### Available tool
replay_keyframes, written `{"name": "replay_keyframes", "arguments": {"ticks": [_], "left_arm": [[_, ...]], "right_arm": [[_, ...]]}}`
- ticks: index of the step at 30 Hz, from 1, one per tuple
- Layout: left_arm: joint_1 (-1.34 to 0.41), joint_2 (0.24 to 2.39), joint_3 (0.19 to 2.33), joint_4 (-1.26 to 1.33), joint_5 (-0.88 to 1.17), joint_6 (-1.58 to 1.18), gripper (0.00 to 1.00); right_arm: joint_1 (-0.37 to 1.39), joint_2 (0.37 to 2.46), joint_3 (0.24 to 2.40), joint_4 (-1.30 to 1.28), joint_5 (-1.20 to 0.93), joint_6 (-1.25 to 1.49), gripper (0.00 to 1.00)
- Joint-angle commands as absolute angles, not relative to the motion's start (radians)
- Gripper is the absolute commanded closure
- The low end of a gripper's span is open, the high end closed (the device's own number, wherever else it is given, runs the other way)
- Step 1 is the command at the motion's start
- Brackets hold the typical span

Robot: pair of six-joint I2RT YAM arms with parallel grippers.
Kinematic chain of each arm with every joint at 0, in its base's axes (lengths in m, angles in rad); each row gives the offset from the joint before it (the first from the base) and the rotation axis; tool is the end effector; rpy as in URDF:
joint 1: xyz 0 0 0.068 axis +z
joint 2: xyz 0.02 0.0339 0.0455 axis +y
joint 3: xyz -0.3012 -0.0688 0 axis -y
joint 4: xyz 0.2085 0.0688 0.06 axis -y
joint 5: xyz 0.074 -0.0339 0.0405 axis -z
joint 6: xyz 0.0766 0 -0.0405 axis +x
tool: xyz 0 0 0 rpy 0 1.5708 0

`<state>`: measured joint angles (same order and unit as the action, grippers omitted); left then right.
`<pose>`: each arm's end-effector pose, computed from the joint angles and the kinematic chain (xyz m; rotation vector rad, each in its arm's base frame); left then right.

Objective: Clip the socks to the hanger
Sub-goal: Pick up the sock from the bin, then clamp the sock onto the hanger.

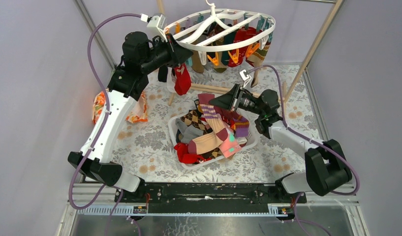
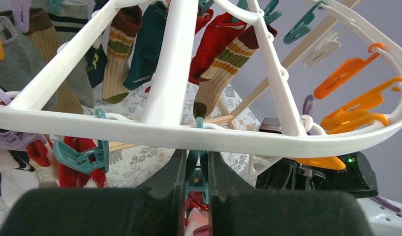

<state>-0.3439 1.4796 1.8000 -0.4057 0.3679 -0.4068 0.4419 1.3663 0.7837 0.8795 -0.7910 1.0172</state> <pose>0.2887 -0.1327 0.5237 0.2369 1.7087 -0.8667 0.2372 0.1725 0.3812 -0.3574 1.5534 1.6828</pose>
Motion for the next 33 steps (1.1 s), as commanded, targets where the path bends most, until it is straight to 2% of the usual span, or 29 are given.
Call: {"name": "replay_keyframes", "arguments": {"ticks": [1, 4, 7, 21, 33], "left_arm": [[-0.333, 1.450, 1.824, -0.424, 0.411, -0.428, 1.00], [-0.329, 1.448, 1.819, -0.422, 0.428, -0.439, 1.00], [-0.326, 1.444, 1.801, -0.405, 0.458, -0.463, 1.00], [-0.292, 1.445, 1.726, -0.241, 0.658, -0.638, 1.00], [-0.268, 1.446, 1.668, -0.142, 0.760, -0.735, 1.00]], "right_arm": [[0.436, 1.434, 0.780, 1.350, -0.879, 1.296, 1.00], [0.435, 1.521, 0.797, 1.598, -0.876, 1.457, 1.00], [0.436, 1.596, 0.856, 1.712, -0.848, 1.558, 1.00], [0.455, 1.800, 1.184, 1.720, -0.941, 1.690, 1.00], [0.467, 1.895, 1.346, 1.721, -0.956, 1.745, 1.00]]}}
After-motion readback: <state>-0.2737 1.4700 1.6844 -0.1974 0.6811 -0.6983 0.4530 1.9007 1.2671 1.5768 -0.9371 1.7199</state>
